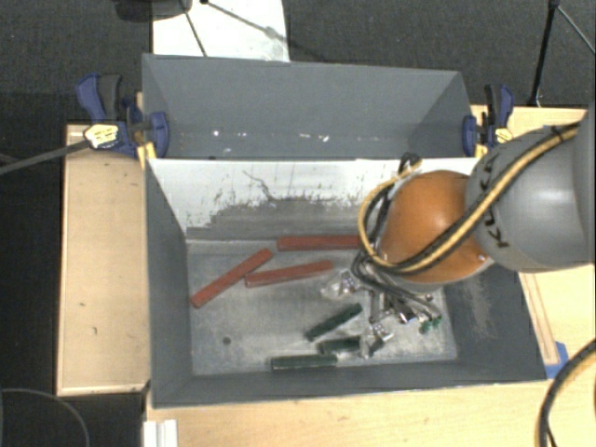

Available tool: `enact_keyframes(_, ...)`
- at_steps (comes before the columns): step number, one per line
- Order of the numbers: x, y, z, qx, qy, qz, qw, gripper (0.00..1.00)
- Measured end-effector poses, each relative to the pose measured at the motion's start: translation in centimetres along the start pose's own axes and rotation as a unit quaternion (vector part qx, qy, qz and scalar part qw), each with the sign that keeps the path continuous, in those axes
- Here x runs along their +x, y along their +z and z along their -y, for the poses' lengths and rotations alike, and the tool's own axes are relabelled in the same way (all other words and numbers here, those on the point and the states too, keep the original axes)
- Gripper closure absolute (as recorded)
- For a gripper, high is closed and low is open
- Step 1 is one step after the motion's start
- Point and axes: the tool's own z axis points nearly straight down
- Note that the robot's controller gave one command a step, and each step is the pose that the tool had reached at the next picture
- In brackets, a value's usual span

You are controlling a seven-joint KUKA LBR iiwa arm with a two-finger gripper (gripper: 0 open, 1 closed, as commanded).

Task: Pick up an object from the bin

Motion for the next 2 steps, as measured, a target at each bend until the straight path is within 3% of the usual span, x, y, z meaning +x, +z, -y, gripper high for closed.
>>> enact_keyframes(1, -0.16, 0.56, -1.39, 0.004, -0.087, 0.0038, 0.9962, 1.00)
enact_keyframes(2, -0.16, 0.56, -1.39, 0.004, -0.087, 0.0038, 0.9962, 1.00)
